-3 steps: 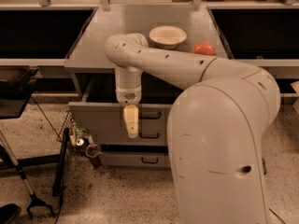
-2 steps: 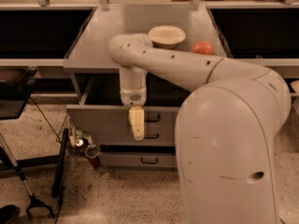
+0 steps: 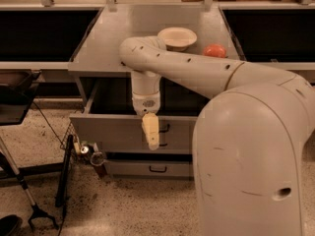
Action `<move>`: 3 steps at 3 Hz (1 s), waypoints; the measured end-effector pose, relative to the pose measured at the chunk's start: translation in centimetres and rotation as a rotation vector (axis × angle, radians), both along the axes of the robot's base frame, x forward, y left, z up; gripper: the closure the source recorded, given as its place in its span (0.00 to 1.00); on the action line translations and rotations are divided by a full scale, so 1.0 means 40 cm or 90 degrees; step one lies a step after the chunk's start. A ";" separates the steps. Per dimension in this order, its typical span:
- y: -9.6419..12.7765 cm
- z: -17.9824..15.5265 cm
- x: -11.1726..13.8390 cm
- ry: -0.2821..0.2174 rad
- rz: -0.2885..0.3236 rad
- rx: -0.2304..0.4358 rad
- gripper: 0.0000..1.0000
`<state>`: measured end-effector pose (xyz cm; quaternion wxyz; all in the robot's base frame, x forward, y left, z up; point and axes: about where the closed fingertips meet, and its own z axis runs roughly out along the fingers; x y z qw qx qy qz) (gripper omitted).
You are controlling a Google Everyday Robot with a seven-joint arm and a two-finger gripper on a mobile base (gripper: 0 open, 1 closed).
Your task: Open top drawer
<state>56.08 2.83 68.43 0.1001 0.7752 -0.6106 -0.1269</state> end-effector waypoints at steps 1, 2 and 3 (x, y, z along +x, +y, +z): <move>-0.024 0.003 -0.006 0.005 -0.003 -0.009 0.00; -0.040 0.003 -0.006 0.007 -0.015 -0.015 0.00; -0.058 0.003 -0.005 0.010 -0.030 -0.019 0.00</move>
Offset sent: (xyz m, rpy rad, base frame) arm -0.0244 -0.1971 -0.0461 -0.1817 0.1042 -0.3816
